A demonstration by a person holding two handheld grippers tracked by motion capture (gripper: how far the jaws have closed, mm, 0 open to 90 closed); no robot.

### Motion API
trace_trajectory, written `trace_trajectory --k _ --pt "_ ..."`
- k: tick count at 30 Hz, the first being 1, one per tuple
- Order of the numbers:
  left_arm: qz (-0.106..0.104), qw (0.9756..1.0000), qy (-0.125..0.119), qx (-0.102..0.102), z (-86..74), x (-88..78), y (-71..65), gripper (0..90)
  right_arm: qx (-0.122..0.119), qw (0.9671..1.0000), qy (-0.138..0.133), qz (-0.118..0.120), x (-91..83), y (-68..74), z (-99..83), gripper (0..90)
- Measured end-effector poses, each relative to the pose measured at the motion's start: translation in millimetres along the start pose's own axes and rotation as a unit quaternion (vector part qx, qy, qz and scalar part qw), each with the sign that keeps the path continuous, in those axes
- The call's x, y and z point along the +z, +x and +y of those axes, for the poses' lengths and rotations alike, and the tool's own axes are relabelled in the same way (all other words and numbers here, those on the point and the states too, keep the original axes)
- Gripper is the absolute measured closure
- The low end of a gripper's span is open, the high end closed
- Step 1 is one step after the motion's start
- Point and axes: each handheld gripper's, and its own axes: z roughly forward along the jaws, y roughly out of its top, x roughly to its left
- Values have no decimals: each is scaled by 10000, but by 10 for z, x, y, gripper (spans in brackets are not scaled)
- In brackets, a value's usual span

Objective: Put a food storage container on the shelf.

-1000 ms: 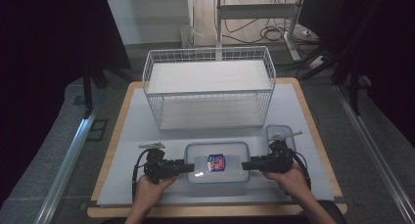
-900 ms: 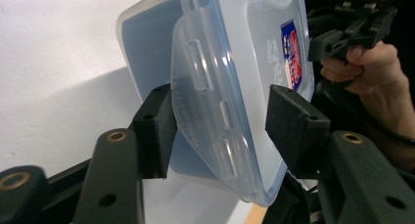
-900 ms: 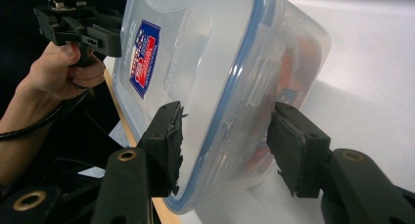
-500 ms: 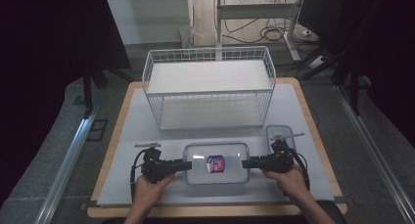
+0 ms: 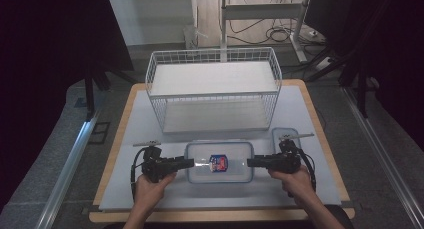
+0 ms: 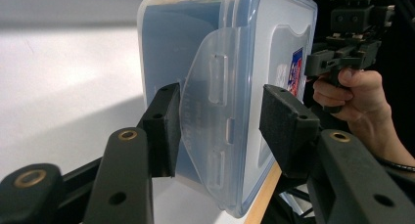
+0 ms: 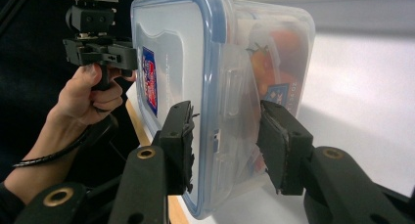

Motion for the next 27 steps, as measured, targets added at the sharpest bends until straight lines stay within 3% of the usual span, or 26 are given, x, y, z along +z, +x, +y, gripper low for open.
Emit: trace_trajectory --k 14,27 --pt "19 9991 -186 384 341 -151 -170 513 -408 9988 -242 74 -120 171 324 583" --pt "88 9980 -324 543 732 -272 -296 512 -589 9968 -511 179 -199 267 728 586"
